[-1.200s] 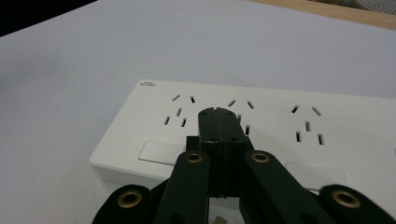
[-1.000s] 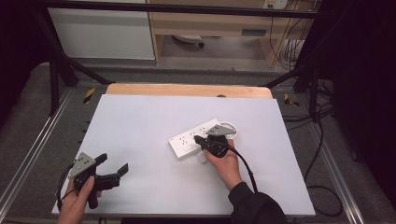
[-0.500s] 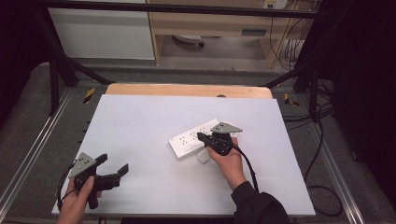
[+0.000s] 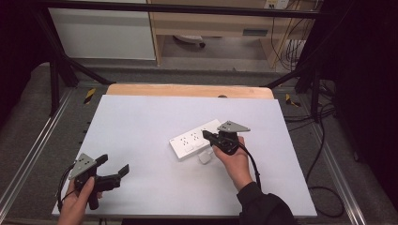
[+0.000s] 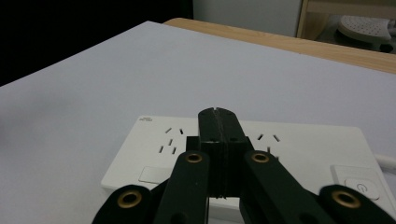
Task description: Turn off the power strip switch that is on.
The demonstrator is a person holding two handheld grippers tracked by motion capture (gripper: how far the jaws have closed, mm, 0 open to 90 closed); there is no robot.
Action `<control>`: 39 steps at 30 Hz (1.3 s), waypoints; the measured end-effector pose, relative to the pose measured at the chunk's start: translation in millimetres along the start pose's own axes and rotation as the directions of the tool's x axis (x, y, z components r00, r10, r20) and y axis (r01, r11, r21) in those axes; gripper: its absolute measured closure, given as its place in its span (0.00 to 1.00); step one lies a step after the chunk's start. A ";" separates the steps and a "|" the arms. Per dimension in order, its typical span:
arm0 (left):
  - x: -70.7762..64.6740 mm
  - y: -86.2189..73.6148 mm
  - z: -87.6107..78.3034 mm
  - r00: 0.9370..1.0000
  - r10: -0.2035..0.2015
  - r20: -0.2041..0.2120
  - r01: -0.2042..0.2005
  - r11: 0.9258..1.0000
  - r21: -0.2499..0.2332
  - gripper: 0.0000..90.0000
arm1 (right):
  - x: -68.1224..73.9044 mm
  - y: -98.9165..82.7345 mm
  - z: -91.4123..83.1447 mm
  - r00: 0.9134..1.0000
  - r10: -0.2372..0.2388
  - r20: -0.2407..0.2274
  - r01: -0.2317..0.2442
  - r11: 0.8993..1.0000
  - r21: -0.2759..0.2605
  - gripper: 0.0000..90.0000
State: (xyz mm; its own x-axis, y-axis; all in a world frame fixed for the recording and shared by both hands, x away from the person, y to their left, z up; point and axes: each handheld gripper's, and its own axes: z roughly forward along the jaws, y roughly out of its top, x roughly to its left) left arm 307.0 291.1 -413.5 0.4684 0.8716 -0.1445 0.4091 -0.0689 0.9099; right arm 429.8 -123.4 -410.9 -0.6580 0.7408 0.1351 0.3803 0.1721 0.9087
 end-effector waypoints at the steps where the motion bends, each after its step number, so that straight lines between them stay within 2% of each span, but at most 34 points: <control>1: 0.0 0.0 0.0 1.000 0.000 0.000 0.000 1.000 0.000 0.05 | -0.5 0.2 -0.6 1.000 -0.001 0.001 0.001 1.000 -0.001 1.00; 15: 0.2 0.2 -0.3 1.000 0.003 -0.001 -0.003 1.000 -0.003 0.05 | -6.8 6.5 -14.9 1.000 0.008 0.012 -0.007 0.999 -0.032 1.00; 25: -0.3 0.1 0.1 1.000 0.002 0.000 -0.002 1.000 0.000 0.05 | -13.4 11.8 -29.8 0.999 0.008 0.037 -0.006 0.999 -0.052 0.99; 30: -0.5 0.0 0.5 1.000 0.001 -0.002 -0.001 1.000 0.001 0.05 | -19.0 15.5 -43.1 0.998 0.007 0.055 -0.003 0.997 -0.076 0.91; 33: -0.6 0.0 0.3 1.000 0.003 -0.002 -0.003 1.000 0.000 0.05 | -22.7 16.9 -52.1 0.998 0.019 0.063 -0.013 0.996 -0.087 0.83; 36: -0.3 -0.1 0.6 1.000 0.001 -0.001 -0.001 1.000 0.002 0.05 | -26.0 18.6 -60.3 0.998 0.023 0.065 -0.017 0.996 -0.088 0.67; 39: 0.0 -0.1 0.5 1.000 -0.001 -0.004 0.001 1.000 0.004 0.05 | -29.7 20.5 -68.1 0.996 0.031 0.088 -0.023 0.996 -0.089 0.51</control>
State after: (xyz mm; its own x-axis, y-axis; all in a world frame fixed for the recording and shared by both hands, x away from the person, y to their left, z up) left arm 307.3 290.9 -413.8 0.4652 0.8734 -0.1440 0.4127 -0.0701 0.9081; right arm 412.9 -186.0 -369.4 -0.5863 0.7999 0.1281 0.3360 0.0962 0.9369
